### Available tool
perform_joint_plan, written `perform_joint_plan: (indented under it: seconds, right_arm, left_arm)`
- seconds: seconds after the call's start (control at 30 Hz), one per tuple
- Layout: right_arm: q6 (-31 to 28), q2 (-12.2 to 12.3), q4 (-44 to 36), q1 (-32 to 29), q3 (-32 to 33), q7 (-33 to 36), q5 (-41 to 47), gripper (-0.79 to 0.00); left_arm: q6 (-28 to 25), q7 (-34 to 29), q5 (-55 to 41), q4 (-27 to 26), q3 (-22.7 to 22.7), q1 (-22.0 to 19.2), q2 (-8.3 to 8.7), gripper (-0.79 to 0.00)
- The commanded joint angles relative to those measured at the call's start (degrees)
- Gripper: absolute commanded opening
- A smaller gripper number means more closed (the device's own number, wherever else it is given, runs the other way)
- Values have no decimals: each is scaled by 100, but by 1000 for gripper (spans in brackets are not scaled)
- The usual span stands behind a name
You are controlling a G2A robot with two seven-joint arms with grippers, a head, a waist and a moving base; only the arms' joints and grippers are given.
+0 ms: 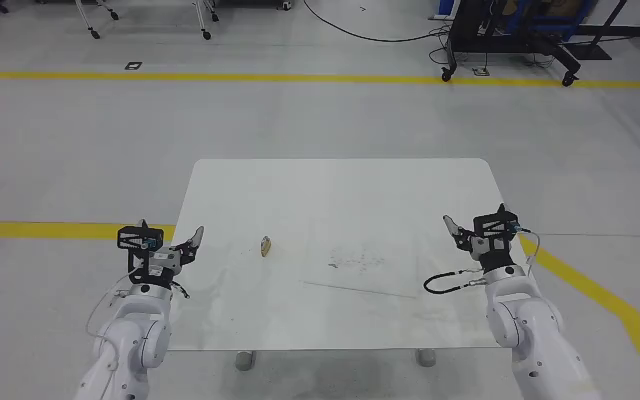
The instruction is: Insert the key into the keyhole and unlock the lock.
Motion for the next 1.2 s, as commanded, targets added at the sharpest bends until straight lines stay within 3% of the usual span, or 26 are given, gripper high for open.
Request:
perform_joint_plan:
  seconds: [0.0, 0.27, 0.7, 0.83, 1.03, 1.17]
  right_arm:
    - [-15, 0, -6, 5, -6, -3, -7, 0]
    - [-488, -60, -101, 454, -1092, 585, -916, 0]
    - [-538, -67, -62, 492, -1174, 623, -949, 0]
    - [-1338, -98, 241, 918, -1709, 799, -1023, 0]
    - [-3202, -157, 1035, 1802, -2553, 368, -893, 0]
    - [-4116, -170, 1502, 2293, -2917, 415, -1124, 0]
  left_arm:
    - [0, 0, 0, 0, 0, 0, 0, 0]
    - [0, 0, 0, 0, 0, 0, 0, 0]
    - [0, 0, 0, 0, 0, 0, 0, 0]
    - [0, 0, 0, 0, 0, 0, 0, 0]
    - [0, 0, 0, 0, 0, 0, 0, 0]
    - [0, 0, 0, 0, 0, 0, 0, 0]
